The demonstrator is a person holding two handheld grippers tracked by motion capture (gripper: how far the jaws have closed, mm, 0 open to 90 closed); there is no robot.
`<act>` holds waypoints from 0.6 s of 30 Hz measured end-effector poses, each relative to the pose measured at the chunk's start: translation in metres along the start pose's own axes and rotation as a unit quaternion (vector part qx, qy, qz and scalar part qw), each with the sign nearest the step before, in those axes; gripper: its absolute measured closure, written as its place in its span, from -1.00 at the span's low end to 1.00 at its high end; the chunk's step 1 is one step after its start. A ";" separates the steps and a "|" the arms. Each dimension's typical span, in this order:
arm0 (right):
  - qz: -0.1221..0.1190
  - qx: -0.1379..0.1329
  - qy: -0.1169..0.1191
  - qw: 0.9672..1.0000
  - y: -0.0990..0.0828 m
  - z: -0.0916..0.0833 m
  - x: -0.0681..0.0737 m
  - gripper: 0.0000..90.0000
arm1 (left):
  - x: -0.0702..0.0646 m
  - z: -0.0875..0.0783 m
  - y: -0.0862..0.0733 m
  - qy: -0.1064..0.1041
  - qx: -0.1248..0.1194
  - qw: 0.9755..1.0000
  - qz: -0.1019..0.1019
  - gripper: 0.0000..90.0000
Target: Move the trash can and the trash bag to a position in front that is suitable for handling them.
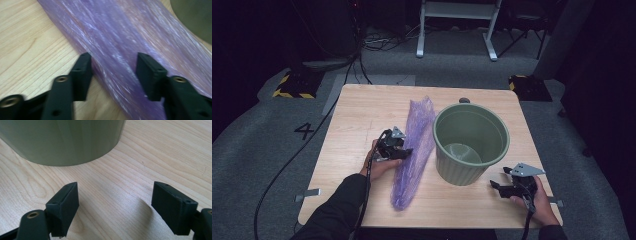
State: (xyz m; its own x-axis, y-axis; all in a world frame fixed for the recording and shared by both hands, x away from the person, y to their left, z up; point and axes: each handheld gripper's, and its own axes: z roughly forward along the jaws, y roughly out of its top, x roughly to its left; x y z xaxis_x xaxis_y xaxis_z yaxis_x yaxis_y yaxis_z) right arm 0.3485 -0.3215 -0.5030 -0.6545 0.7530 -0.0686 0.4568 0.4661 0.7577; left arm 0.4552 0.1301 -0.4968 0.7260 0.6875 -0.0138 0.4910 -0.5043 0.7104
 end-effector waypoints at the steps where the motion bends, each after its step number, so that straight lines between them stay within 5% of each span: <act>1: 0.000 0.000 0.000 1.000 0.000 0.000 0.000 -0.51 | 0.000 0.000 0.000 0.000 0.000 1.000 0.000 0.25; 6: 0.002 0.001 0.008 1.000 0.000 0.000 0.000 -0.49 | 0.003 -0.009 -0.007 0.005 0.002 1.000 -0.010 0.52; 14: 0.003 0.002 0.009 1.000 0.000 0.000 -0.001 -0.49 | 0.011 -0.027 -0.026 0.029 -0.001 0.999 -0.029 0.56; 18: 0.004 0.002 0.009 1.000 0.000 0.000 -0.001 -0.49 | 0.019 -0.040 -0.037 0.030 -0.001 0.998 -0.062 0.55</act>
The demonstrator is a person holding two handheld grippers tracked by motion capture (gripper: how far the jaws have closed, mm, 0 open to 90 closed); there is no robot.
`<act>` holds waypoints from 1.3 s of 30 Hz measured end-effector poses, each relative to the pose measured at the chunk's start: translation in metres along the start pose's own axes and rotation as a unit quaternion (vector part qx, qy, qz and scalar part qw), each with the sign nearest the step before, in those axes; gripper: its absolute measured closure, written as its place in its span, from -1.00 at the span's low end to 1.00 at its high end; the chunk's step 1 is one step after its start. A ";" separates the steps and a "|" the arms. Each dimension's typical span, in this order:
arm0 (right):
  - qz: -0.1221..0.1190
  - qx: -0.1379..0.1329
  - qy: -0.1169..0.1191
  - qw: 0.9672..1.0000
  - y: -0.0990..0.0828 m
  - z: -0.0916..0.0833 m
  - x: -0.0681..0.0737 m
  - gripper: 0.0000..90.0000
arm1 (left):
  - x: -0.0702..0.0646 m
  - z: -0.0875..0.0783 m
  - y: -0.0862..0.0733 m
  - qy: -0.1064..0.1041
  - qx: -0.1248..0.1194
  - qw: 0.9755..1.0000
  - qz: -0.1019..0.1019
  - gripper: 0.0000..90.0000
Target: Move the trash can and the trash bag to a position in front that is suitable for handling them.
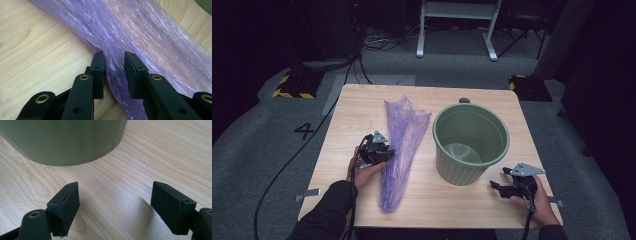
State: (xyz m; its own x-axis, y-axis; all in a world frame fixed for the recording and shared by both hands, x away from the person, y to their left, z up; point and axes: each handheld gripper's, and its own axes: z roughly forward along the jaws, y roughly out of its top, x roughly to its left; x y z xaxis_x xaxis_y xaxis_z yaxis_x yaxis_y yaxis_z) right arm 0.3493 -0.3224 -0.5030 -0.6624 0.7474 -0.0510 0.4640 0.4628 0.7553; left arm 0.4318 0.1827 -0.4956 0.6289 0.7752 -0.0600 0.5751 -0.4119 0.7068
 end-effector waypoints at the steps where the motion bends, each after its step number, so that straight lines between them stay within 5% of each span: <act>1: 0.000 0.000 0.000 1.000 0.000 0.000 0.000 -0.49 | 0.000 0.000 0.000 0.000 0.000 1.000 0.000 0.52; 3: 0.002 0.000 0.002 1.000 0.000 0.000 -0.001 -0.49 | 0.003 -0.005 -0.005 0.005 -0.003 1.000 -0.017 0.47; 7: 0.002 0.001 0.003 1.000 0.000 0.000 -0.001 -0.49 | 0.003 -0.012 -0.013 0.006 -0.006 1.000 -0.012 0.29; 10: 0.003 0.001 0.004 1.000 0.000 0.000 -0.001 -0.50 | 0.003 -0.019 -0.014 -0.026 -0.023 0.999 -0.012 -0.19; 11: 0.002 0.002 0.005 1.000 0.000 0.000 -0.001 -0.50 | 0.001 -0.022 -0.013 -0.037 -0.045 0.998 -0.004 -0.43; 13: 0.002 0.002 0.006 1.000 0.000 0.000 -0.001 -0.50 | 0.000 -0.023 -0.012 -0.044 -0.050 0.998 0.003 -0.51; 16: 0.002 0.002 0.005 1.000 0.000 0.001 -0.002 -0.51 | -0.008 -0.015 -0.006 -0.035 -0.034 0.998 0.032 -0.66; 22: 0.002 0.002 0.004 1.000 0.000 0.001 -0.001 -0.51 | -0.015 -0.002 -0.005 -0.011 0.003 0.999 0.050 -0.64; 24: 0.001 0.001 0.004 1.000 0.000 0.000 -0.001 -0.50 | -0.016 0.003 -0.005 0.000 0.009 0.999 0.042 -0.64; 35: 0.001 0.001 0.004 1.000 0.000 0.000 -0.001 -0.51 | -0.014 0.005 -0.006 0.016 -0.008 1.000 0.018 -0.47; 39: 0.001 0.002 0.003 1.000 0.000 0.000 -0.001 -0.51 | -0.007 0.001 -0.008 0.025 -0.020 0.999 0.009 0.00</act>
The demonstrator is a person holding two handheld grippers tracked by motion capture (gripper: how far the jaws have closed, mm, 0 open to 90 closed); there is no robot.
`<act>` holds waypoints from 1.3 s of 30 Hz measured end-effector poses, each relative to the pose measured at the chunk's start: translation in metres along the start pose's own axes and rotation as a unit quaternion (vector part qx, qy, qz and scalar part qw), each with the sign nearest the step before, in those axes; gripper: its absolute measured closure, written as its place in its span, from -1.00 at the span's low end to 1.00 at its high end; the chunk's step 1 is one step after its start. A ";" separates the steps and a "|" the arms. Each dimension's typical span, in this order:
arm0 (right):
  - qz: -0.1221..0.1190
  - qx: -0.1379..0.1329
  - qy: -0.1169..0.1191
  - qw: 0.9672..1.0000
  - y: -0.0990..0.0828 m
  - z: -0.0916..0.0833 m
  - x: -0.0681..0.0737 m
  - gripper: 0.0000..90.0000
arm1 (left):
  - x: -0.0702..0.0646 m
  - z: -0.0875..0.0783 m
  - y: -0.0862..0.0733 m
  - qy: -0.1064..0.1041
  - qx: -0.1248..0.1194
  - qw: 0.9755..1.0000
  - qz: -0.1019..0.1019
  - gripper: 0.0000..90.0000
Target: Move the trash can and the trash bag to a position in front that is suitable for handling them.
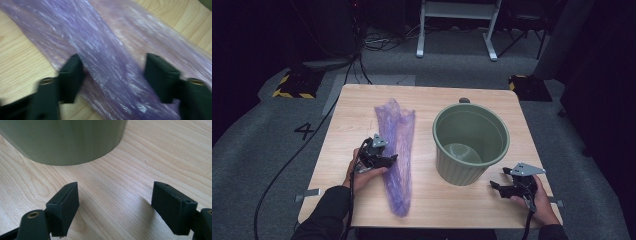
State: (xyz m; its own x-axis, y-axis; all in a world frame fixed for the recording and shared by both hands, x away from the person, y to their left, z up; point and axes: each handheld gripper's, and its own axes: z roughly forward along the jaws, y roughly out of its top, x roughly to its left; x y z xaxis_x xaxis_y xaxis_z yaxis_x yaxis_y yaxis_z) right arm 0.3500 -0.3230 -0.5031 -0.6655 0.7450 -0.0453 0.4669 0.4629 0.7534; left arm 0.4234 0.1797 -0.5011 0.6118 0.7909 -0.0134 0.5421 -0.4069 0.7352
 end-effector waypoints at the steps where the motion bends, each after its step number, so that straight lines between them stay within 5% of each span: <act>1: 0.000 0.000 0.000 1.000 0.000 0.000 0.000 -0.51 | 0.004 -0.001 -0.002 0.001 -0.010 1.000 -0.008 0.28; 6: 0.003 0.001 0.003 1.000 0.000 0.000 -0.001 -0.51 | 0.009 -0.002 -0.003 0.005 -0.012 1.000 -0.022 0.58; 17: 0.007 0.002 0.006 1.000 0.000 0.001 -0.002 -0.52 | 0.010 -0.003 -0.004 0.007 -0.019 0.999 -0.038 0.88; 39: -0.004 -0.016 0.031 0.999 0.010 0.005 -0.002 -0.60 | 0.017 -0.019 -0.004 -0.009 -0.058 0.997 -0.053 0.94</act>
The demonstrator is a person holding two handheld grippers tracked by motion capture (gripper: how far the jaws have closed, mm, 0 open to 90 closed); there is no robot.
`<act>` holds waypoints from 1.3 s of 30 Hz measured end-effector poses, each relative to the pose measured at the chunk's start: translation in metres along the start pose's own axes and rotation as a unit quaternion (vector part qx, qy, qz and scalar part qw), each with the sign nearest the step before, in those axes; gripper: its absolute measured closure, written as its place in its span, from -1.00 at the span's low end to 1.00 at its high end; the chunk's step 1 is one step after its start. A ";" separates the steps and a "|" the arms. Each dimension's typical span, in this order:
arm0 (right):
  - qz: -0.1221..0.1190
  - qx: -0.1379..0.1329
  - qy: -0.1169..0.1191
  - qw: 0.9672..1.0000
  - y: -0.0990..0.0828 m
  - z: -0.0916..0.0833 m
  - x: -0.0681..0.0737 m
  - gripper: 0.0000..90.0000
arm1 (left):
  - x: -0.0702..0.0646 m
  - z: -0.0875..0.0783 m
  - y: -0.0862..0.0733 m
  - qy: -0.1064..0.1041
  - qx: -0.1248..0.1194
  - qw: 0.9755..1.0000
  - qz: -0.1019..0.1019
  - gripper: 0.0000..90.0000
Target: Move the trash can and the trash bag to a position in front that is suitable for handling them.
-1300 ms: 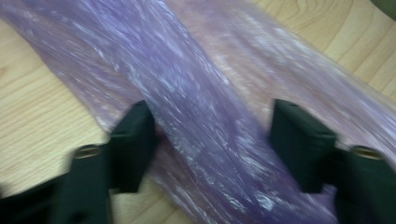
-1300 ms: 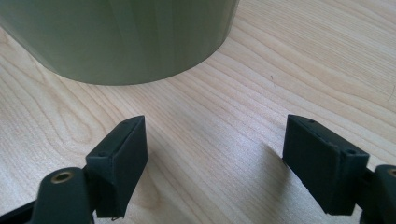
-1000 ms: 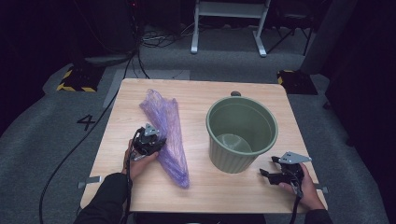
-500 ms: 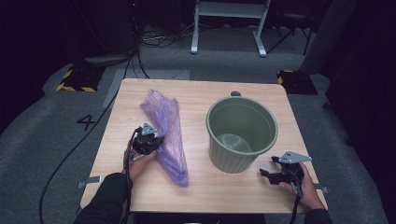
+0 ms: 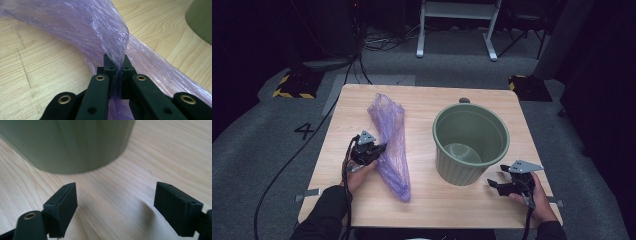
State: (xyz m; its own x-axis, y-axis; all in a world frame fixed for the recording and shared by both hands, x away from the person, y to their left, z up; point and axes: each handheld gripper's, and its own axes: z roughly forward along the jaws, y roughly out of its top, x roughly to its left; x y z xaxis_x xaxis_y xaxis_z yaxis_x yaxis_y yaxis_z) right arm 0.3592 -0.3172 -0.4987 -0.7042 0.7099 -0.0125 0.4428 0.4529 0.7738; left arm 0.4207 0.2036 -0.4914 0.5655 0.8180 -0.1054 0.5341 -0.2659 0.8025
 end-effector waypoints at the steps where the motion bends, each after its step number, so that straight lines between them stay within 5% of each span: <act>1: -0.004 -0.003 0.007 1.000 0.002 0.000 0.000 -0.61 | 0.001 -0.001 0.000 0.000 -0.001 1.000 -0.002 0.94; 11: -0.069 -0.027 0.070 0.995 0.028 0.007 0.017 -0.67 | 0.004 -0.006 0.000 0.011 -0.008 1.000 -0.007 0.94; 13: -0.075 -0.024 0.063 0.995 0.030 0.009 0.020 -0.66 | 0.004 -0.006 0.000 0.011 -0.009 1.000 -0.006 0.94; 29: -0.081 -0.024 0.065 0.994 0.042 0.027 0.035 -0.62 | 0.008 -0.003 -0.001 0.004 0.001 1.000 -0.007 0.93; 36: -0.035 0.007 0.037 0.999 0.021 0.022 0.018 -0.62 | 0.009 -0.004 -0.001 0.003 -0.003 1.000 -0.014 0.93; 39: -0.033 0.016 0.032 0.999 0.018 0.023 0.016 -0.62 | 0.009 -0.002 -0.001 0.001 -0.005 1.000 -0.012 0.93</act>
State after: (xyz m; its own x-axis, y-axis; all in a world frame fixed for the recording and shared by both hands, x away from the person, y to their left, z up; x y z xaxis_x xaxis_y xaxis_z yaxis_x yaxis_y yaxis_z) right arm 0.3685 -0.2850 -0.4996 -0.7656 0.6430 -0.0214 0.4117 0.5151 0.7518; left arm 0.4239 0.2127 -0.4918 0.5519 0.8247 -0.1240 0.5415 -0.2413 0.8053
